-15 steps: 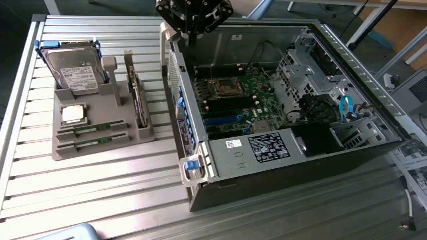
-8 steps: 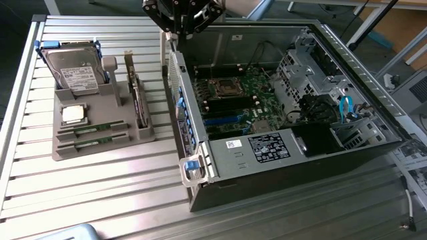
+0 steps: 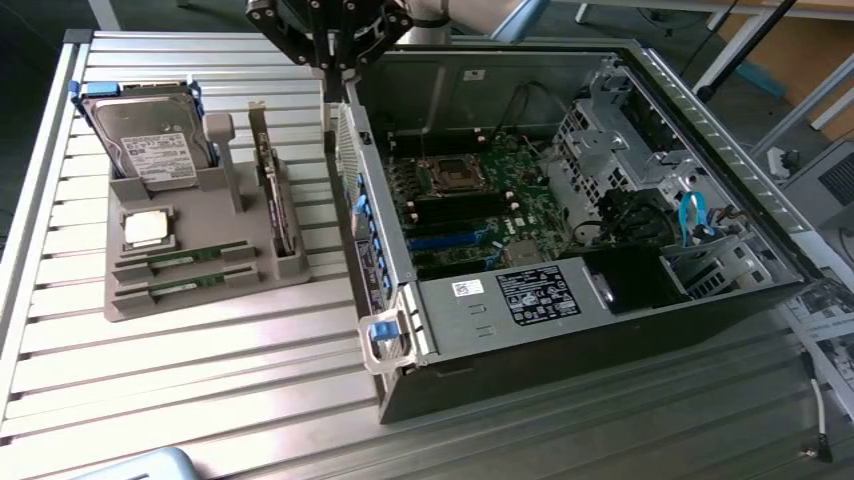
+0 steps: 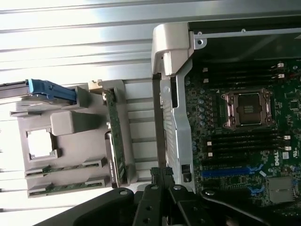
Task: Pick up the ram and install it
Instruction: 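Reach for the ram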
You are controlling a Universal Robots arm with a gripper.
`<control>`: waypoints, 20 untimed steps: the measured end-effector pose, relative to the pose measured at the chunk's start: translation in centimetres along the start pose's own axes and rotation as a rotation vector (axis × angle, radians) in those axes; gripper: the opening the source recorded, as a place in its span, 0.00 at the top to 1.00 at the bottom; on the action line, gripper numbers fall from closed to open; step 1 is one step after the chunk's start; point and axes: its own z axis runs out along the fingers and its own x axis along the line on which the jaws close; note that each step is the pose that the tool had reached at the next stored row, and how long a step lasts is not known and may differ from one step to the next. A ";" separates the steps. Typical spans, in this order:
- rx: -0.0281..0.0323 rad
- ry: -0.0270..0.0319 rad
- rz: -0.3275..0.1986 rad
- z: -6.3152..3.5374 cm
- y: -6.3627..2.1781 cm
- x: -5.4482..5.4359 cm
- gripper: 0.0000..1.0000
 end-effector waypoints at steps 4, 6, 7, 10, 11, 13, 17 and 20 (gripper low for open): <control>0.0000 0.0000 0.000 -0.03 -0.09 1.2 0.90; 0.0001 0.0000 0.000 -0.05 -0.14 1.9 0.90; 0.0000 0.0000 0.000 -0.05 -0.17 2.3 0.90; 0.0000 0.0000 0.000 -0.08 -0.25 3.3 0.90; -0.0001 -0.0001 0.000 -0.08 -0.27 3.6 0.90; 0.0001 0.0000 0.000 -0.11 -0.33 4.3 0.90; -0.0001 -0.0001 0.000 -0.13 -0.44 5.8 0.90; 0.0000 0.0000 0.000 -0.17 -0.51 6.8 0.90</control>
